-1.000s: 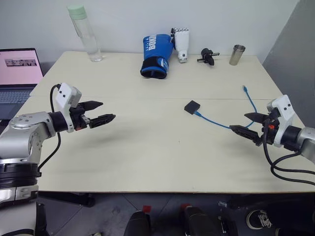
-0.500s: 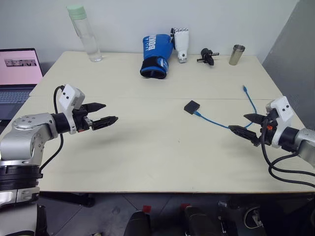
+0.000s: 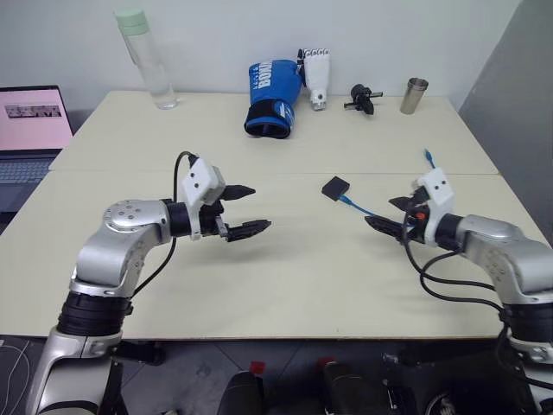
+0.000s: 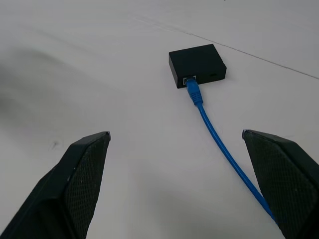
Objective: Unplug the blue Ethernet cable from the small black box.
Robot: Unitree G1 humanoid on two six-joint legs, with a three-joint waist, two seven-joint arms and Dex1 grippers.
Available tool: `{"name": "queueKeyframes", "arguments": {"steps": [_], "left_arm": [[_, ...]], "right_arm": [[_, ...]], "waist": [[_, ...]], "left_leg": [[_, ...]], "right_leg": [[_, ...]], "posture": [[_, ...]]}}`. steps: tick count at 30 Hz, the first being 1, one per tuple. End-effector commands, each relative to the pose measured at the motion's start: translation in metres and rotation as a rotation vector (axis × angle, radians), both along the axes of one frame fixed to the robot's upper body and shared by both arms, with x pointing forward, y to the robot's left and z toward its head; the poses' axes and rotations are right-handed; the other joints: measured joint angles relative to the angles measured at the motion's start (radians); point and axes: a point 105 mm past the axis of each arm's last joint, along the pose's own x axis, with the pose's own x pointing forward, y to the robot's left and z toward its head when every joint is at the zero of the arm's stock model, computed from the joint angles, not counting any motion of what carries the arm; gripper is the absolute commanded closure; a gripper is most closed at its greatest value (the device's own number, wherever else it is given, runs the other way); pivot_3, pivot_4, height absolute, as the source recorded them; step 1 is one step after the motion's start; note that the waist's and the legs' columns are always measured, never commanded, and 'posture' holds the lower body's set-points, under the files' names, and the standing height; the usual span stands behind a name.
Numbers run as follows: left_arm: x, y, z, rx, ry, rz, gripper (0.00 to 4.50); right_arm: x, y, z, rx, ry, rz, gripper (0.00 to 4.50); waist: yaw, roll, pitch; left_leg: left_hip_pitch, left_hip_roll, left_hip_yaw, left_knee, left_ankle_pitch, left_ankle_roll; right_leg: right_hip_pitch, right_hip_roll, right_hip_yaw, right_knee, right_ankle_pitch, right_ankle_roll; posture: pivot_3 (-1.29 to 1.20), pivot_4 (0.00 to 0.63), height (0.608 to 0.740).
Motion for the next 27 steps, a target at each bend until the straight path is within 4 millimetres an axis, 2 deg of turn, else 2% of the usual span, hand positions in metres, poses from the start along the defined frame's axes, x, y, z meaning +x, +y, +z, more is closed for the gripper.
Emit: {"name": "queueKeyframes", "arguments": {"steps": [1, 5, 11, 15, 18, 23, 24, 27], "left_arm": [[-0.003, -0.016, -0.002, 0.024, -0.082, -0.012, 0.01], [-0.002, -0.018, 0.0, -0.007, -0.092, 0.021, 0.01], [-0.008, -0.009, -0.005, -0.013, -0.076, 0.067, 0.01], [-0.012, -0.005, -0.004, -0.022, -0.071, 0.094, 0.01], [-0.012, -0.001, -0.003, -0.025, -0.075, 0.119, 0.01], [-0.012, 0.001, -0.001, -0.03, -0.076, 0.13, 0.01], [-0.013, 0.001, -0.001, -0.029, -0.076, 0.131, 0.0], [-0.013, -0.001, 0.001, -0.03, -0.079, 0.132, 0.0]], "right_arm": [[0.025, 0.011, -0.002, -0.029, -0.042, 0.013, 0.0], [0.047, 0.025, -0.003, -0.006, -0.05, 0.03, 0.0], [0.071, 0.04, -0.006, -0.007, -0.063, 0.045, 0.0], [0.076, 0.046, -0.018, -0.036, -0.043, 0.084, 0.0], [0.078, 0.042, -0.026, -0.059, -0.028, 0.084, 0.0], [0.08, 0.04, -0.03, -0.057, -0.018, 0.088, 0.0], [0.08, 0.04, -0.03, -0.054, -0.018, 0.091, 0.36], [0.082, 0.038, -0.031, -0.065, -0.019, 0.078, 0.92]], "waist": [[-0.001, 0.0, 0.0], [0.002, 0.0, 0.0], [0.0, 0.0, 0.0], [0.001, 0.0, 0.0], [0.003, 0.0, 0.0], [0.001, 0.0, 0.0], [0.001, 0.0, 0.0], [0.0, 0.0, 0.0]], "left_leg": [[0.0, 0.0, 0.0, 0.0, 0.0, 0.0], [0.0, 0.0, 0.0, 0.0, 0.0, 0.0], [0.0, 0.0, 0.0, 0.0, 0.0, 0.0], [0.0, 0.0, 0.0, -0.001, 0.0, 0.0], [0.0, 0.0, 0.0, 0.0, 0.0, 0.0], [0.0, 0.0, 0.0, -0.001, 0.0, 0.0], [0.0, 0.0, 0.0, -0.001, 0.0, 0.0], [0.0, 0.0, 0.0, -0.001, 0.0, 0.0]], "right_leg": [[0.0, 0.0, 0.0, 0.0, 0.0, 0.0], [0.0, 0.0, 0.0, 0.0, 0.0, 0.0], [0.0, 0.0, 0.0, 0.0, 0.0, 0.0], [0.0, -0.001, -0.001, 0.0, 0.0, 0.0], [0.0, -0.001, -0.001, 0.0, 0.0, 0.0], [0.0, -0.002, -0.001, 0.0, 0.0, 0.0], [0.0, -0.002, -0.001, 0.001, 0.0, 0.0], [0.0, -0.002, -0.001, 0.001, 0.0, 0.0]], "posture": [[0.0, 0.15, 0.74], [0.0, 0.15, 0.74], [0.0, 0.15, 0.74], [0.0, 0.15, 0.74], [0.0, 0.15, 0.74], [0.0, 0.15, 0.74], [0.0, 0.15, 0.74], [0.0, 0.15, 0.74]]}}
